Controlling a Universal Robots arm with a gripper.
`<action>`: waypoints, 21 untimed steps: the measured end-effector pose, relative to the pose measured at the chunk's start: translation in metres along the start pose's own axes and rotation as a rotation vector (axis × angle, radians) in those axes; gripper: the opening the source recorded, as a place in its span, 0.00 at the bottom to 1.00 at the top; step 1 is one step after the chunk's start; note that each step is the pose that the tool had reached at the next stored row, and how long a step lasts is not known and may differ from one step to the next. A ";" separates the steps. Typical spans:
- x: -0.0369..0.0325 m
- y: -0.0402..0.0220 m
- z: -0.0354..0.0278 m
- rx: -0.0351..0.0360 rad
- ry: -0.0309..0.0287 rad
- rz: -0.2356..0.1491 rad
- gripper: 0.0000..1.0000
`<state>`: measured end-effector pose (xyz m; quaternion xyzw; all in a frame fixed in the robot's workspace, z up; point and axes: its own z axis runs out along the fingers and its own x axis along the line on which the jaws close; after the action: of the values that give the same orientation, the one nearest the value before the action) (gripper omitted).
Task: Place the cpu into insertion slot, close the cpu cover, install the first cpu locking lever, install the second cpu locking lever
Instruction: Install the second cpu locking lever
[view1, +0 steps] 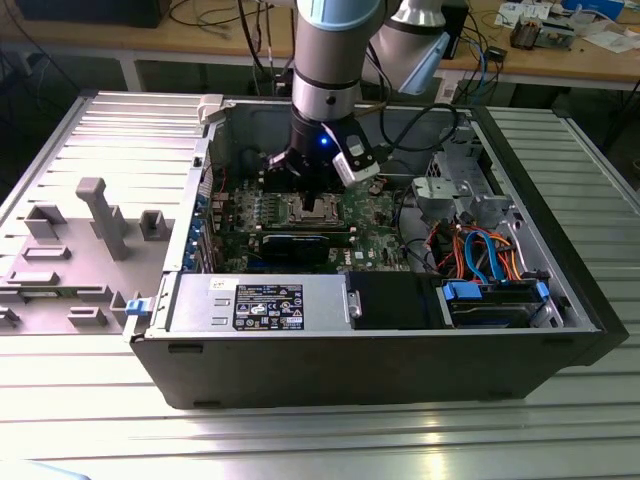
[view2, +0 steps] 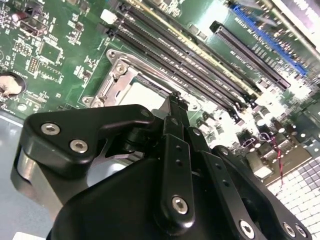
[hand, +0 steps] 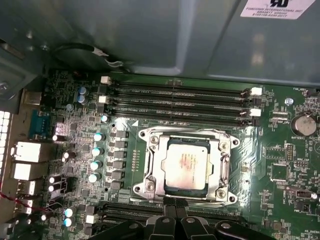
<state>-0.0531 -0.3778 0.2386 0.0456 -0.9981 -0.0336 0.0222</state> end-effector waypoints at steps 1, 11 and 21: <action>-0.0008 0.0007 0.0000 0.0000 0.0011 0.000 0.11; -0.0133 0.0106 -0.0013 -0.0012 0.0150 0.001 0.11; -0.0182 0.0116 -0.0083 -0.0023 0.0230 0.002 0.11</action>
<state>-0.0357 -0.3652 0.2470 0.0452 -0.9978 -0.0342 0.0338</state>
